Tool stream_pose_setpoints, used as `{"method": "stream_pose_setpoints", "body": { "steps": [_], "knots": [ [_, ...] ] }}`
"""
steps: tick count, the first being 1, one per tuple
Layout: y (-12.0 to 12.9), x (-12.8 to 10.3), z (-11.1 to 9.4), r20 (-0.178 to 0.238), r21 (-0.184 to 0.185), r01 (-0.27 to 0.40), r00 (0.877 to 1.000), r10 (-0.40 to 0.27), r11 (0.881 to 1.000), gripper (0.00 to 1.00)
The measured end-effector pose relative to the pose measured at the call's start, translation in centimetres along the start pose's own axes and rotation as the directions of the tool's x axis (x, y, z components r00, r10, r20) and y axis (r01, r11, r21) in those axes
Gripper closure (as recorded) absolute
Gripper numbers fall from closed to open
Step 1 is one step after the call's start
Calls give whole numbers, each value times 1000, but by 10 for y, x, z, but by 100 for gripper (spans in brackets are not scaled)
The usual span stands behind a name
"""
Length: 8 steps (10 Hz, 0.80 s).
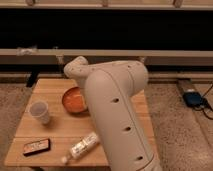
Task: Push the ceramic bowl across the table
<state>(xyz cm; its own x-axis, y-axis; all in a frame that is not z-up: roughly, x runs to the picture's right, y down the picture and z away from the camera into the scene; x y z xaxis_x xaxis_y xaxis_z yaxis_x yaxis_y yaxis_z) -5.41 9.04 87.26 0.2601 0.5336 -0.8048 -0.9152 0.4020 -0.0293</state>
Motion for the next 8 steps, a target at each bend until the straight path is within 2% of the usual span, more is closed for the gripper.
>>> {"method": "stream_pose_setpoints", "body": {
  "steps": [2, 5, 7, 8],
  "knots": [
    [-9, 17, 8, -38, 2, -16, 999, 16, 1000, 20],
    [-20, 33, 12, -67, 2, -45, 997, 45, 999, 20],
    [-25, 35, 5, -53, -14, -63, 997, 62, 998, 20],
    [-27, 33, -11, -10, -74, -77, 997, 76, 994, 20]
  ]
}}
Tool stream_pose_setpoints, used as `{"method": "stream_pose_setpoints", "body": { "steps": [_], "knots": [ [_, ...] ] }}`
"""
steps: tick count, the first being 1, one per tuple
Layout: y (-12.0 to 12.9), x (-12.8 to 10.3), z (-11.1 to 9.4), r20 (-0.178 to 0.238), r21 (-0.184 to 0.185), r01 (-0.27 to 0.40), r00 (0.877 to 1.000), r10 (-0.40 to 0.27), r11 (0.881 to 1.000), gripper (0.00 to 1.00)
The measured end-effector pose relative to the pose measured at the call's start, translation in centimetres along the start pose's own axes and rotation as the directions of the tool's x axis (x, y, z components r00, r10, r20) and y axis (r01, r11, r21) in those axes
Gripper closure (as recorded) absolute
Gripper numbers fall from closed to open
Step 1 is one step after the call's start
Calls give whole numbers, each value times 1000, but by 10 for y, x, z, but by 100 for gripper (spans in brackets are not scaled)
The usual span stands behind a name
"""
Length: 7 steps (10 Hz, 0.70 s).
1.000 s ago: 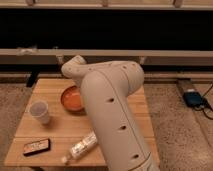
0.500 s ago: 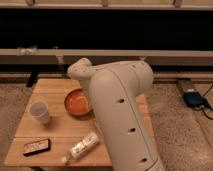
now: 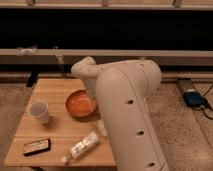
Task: Push the ceramic bowl across the table
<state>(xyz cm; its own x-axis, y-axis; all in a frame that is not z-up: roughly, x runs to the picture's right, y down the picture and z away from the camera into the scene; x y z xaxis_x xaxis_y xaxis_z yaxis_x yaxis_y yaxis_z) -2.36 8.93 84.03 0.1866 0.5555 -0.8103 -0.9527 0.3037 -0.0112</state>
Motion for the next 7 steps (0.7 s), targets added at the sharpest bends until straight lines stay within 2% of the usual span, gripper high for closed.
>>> {"method": "stream_pose_setpoints", "body": {
  "steps": [2, 4, 7],
  "knots": [
    [-7, -2, -16, 52, -88, -5, 999, 10, 996, 20],
    [-4, -6, -32, 109, -192, 17, 994, 4, 981, 20],
    [-1, -6, -32, 110, -193, 23, 994, -1, 981, 20]
  ]
}}
